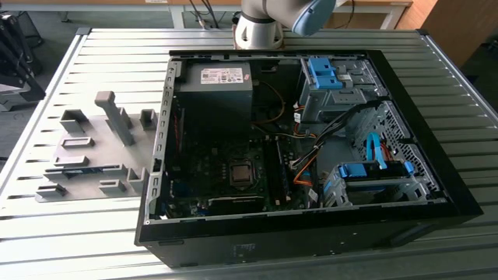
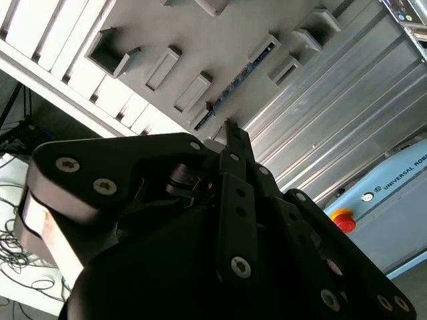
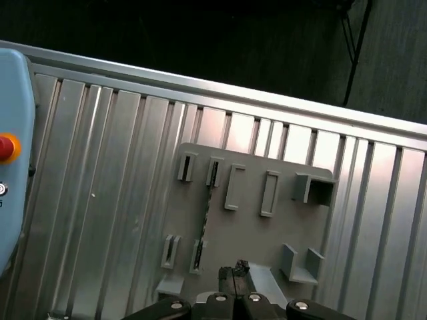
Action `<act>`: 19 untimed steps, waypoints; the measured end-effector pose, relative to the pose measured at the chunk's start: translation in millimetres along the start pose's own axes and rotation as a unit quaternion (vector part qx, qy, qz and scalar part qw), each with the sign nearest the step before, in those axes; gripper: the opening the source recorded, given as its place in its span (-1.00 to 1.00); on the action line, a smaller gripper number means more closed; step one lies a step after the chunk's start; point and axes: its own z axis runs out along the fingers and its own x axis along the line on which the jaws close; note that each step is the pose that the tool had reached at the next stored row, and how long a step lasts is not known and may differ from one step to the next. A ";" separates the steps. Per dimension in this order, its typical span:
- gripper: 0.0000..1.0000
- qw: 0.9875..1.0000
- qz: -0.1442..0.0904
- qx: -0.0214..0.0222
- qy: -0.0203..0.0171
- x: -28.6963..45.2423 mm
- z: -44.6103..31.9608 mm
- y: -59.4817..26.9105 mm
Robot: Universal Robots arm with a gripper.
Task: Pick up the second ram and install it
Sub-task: 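Pick up the second ram and move it above second insertion slot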
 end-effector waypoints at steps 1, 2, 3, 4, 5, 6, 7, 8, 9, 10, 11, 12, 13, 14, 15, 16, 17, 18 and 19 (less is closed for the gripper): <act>-0.79 1.000 0.004 0.000 0.000 0.3 1.4 0.0; -0.79 1.000 0.009 0.000 0.000 0.4 3.1 0.0; -0.79 1.000 0.015 0.000 0.000 0.6 4.9 0.1; -0.79 1.000 0.023 0.000 0.000 0.6 6.8 0.0; -0.79 1.000 0.031 0.000 0.000 0.6 8.5 0.0; -0.79 0.999 0.039 0.000 0.000 0.7 10.1 0.0; -0.79 0.999 0.047 0.001 0.000 0.7 11.3 0.0; -0.79 0.999 0.054 0.001 0.000 0.7 11.9 0.0; -0.79 0.998 0.055 0.001 0.000 0.7 11.9 0.0; -0.77 0.998 0.055 0.001 0.000 0.7 11.9 0.0; -0.77 0.998 0.055 0.001 0.000 0.7 11.9 0.0; -0.66 0.998 0.055 0.001 0.000 0.7 11.9 0.0; -0.54 0.998 0.055 0.001 0.000 0.7 12.1 0.0; -0.54 0.998 0.055 0.001 0.000 0.8 13.1 0.0; -0.41 0.998 0.056 0.001 0.000 1.0 14.9 0.0; -0.41 0.998 0.058 0.001 0.000 1.2 16.5 0.1; -0.29 0.998 0.062 0.001 0.000 1.4 18.4 0.2; -0.29 0.998 0.067 0.001 0.000 1.6 20.3 0.3; -0.29 0.997 0.072 0.001 0.000 1.9 22.1 0.3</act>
